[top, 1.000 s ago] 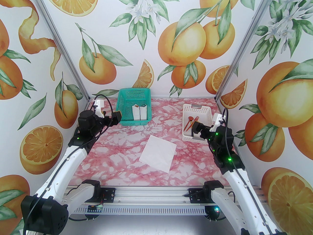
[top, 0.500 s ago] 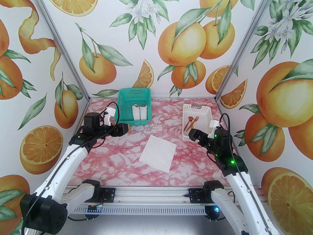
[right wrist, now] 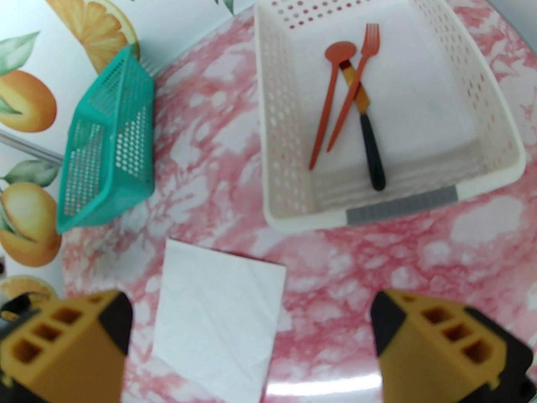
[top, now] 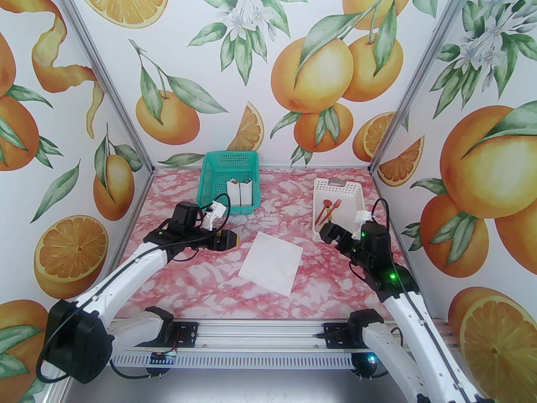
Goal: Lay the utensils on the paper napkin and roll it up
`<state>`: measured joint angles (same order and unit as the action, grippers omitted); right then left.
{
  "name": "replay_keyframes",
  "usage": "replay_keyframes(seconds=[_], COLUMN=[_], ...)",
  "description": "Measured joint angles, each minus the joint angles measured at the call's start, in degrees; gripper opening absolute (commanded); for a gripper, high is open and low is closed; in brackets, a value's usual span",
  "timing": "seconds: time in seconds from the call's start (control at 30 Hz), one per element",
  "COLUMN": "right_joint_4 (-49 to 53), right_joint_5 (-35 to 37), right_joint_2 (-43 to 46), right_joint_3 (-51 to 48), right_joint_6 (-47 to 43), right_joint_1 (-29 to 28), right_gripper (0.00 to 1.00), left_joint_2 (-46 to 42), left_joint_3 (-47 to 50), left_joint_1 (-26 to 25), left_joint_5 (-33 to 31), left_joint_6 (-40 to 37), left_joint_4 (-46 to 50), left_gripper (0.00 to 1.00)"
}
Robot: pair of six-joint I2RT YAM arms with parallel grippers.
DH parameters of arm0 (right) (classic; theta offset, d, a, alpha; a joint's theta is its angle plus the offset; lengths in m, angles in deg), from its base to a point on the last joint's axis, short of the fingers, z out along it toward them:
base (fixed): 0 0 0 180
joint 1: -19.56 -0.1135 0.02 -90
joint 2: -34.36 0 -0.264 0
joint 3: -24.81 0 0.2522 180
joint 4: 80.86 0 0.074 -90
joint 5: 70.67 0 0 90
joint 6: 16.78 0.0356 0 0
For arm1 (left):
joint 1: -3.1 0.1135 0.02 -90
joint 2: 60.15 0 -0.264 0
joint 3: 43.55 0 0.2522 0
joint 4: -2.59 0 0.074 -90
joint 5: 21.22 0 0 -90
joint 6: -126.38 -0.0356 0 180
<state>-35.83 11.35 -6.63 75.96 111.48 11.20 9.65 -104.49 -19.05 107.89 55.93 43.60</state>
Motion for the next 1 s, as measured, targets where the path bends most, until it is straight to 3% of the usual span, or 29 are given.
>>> replay_keyframes(seconds=[0.2, 0.37, 0.7, 1.0], right_joint_4=[-0.68, -1.53, -1.99, -2.29], right_joint_5=[0.00, 0.00, 0.00, 0.00], right_joint_2=[-1.14, -1.92, -2.19, -2.14], right_joint_3=[-0.24, -0.33, -1.18, -2.21], right_joint_6=[0.52, 0.94, 1.01, 1.20], right_joint_1=[-0.26, -0.26, -0.52, -0.52], right_gripper=[1.00, 1.00, 1.00, 1.00], left_joint_2=[5.79, 10.64, 16.50, 20.50], left_joint_3=[0.00, -0.04, -0.04, 4.83], left_joint_1=[-3.39, -6.64, -10.40, -15.82], left_joint_5=[-0.33, -0.57, -2.32, -8.35], left_joint_6=[1.05, 2.45, 6.36, 12.48], left_joint_4=[0.00, -1.09, -6.45, -16.00], left_gripper=[0.55, 0.37, 0.22, 0.10])
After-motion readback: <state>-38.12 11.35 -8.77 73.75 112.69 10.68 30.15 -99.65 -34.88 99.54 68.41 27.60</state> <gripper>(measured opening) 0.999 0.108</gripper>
